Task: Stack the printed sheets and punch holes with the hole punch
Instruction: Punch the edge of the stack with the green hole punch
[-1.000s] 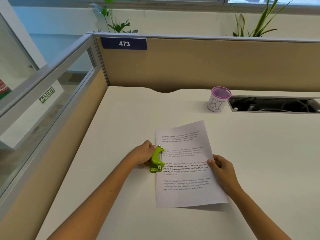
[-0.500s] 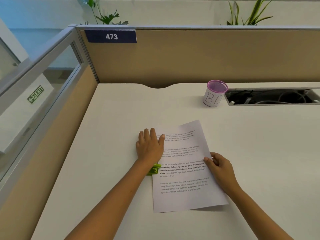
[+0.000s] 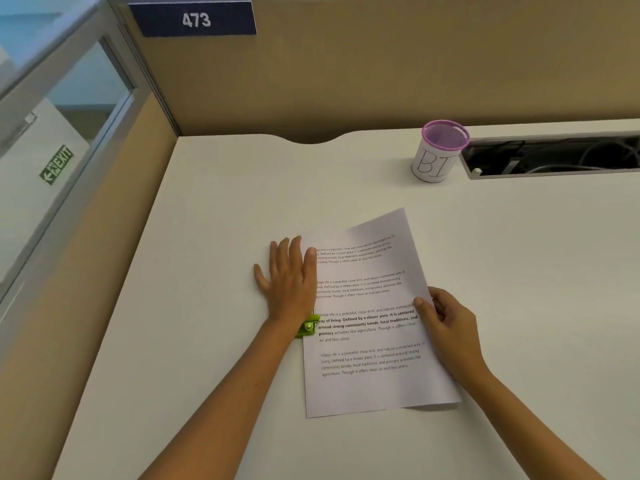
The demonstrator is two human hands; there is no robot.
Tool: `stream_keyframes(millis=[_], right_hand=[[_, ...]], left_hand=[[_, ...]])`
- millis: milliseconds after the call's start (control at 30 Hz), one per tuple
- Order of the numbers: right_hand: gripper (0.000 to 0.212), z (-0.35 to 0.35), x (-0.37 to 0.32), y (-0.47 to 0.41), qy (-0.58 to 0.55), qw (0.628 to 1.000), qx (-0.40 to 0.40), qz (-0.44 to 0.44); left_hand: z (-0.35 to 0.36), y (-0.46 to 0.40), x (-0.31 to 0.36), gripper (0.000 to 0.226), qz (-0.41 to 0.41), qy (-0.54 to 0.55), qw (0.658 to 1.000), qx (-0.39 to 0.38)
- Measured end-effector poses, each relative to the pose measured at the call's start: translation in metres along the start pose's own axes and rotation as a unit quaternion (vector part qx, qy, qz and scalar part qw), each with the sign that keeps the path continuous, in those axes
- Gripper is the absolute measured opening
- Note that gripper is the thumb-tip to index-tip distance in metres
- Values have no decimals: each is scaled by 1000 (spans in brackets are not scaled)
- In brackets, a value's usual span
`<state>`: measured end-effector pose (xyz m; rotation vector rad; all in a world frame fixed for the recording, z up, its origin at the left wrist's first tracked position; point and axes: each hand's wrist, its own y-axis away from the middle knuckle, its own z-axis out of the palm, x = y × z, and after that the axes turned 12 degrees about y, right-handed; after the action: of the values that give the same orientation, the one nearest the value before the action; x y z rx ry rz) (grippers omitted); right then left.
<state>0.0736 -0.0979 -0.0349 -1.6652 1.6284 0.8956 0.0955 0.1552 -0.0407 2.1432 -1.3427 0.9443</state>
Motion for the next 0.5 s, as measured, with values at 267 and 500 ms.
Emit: stream_keyframes(millis=[267,500], right_hand=[[11,1,10,-2,-5,1000,4,13],[11,1,11,-3,-2,1000,3,12]], left_hand=[[8,-1,2,52,2,-28,999,15],[8,-2,2,53,-14,-49,999,-16]])
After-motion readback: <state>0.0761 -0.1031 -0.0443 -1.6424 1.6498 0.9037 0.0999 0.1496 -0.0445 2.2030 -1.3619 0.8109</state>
